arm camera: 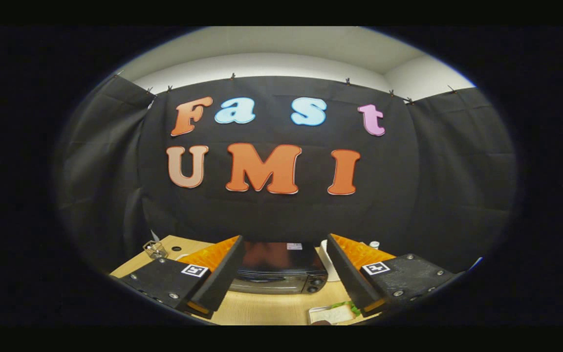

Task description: Open the toaster oven, put the food inside, and close the toaster oven door.

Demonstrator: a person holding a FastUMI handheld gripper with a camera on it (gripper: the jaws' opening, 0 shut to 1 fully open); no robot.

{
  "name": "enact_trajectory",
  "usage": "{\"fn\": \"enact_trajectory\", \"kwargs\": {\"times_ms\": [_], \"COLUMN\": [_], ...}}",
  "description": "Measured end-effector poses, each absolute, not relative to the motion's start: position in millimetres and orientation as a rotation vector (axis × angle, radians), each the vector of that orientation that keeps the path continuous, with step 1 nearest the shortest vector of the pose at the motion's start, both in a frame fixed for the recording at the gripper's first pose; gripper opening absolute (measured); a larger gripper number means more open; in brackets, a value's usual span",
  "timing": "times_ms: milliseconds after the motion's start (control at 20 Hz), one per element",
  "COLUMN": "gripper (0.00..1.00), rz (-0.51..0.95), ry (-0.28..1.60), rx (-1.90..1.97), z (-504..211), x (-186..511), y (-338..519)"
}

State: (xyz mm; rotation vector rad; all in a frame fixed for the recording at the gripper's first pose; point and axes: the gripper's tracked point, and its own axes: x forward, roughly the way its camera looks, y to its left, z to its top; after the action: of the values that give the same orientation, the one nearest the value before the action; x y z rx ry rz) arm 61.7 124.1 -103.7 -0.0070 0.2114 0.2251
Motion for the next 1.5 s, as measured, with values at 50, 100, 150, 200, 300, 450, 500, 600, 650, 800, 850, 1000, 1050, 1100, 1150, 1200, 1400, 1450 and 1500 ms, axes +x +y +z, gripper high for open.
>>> {"fn": "enact_trajectory", "kwargs": {"times_ms": [50, 100, 150, 200, 300, 450, 500, 600, 650, 800, 850, 1000, 1050, 1100, 1150, 1200, 1400, 1450, 1500], "gripper": [0.98, 0.98, 0.98, 0.98, 0.99, 0.99, 0.99, 0.99, 0.99, 0.99, 0.99, 0.99, 0.99, 0.99, 0.99, 0.99, 0.99, 0.99, 0.99], "rz": [0.234, 0.241, 0.248, 0.257, 0.271, 0.279, 0.28, 0.282, 0.281, 0.271, 0.27, 0.266, 0.266, 0.266, 0.267, 0.272, 0.254, 0.26, 0.26], "ry": [0.234, 0.256, 0.275, 0.296, 0.337, 0.405, 0.429, 0.473, 0.493, 0.541, 0.553, 0.577, 0.584, 0.593, 0.601, 0.602, 0.626, 0.632, 0.628], "rx": [-0.013, -0.021, -0.028, -0.032, -0.039, -0.042, -0.044, -0.047, -0.048, -0.061, -0.067, -0.077, -0.081, -0.085, -0.089, -0.083, -0.004, -0.018, -0.019], "z": [-115, -128, -139, -151, -174, -211, -223, -245, -256, -282, -289, -302, -305, -309, -313, -315, -317, -319, -318], "x": [66, 70, 75, 80, 88, 101, 105, 111, 114, 120, 120, 124, 123, 123, 123, 123, 119, 117, 117], "y": [131, 137, 144, 151, 164, 179, 183, 190, 192, 196, 197, 199, 201, 202, 201, 203, 203, 202, 202]}}
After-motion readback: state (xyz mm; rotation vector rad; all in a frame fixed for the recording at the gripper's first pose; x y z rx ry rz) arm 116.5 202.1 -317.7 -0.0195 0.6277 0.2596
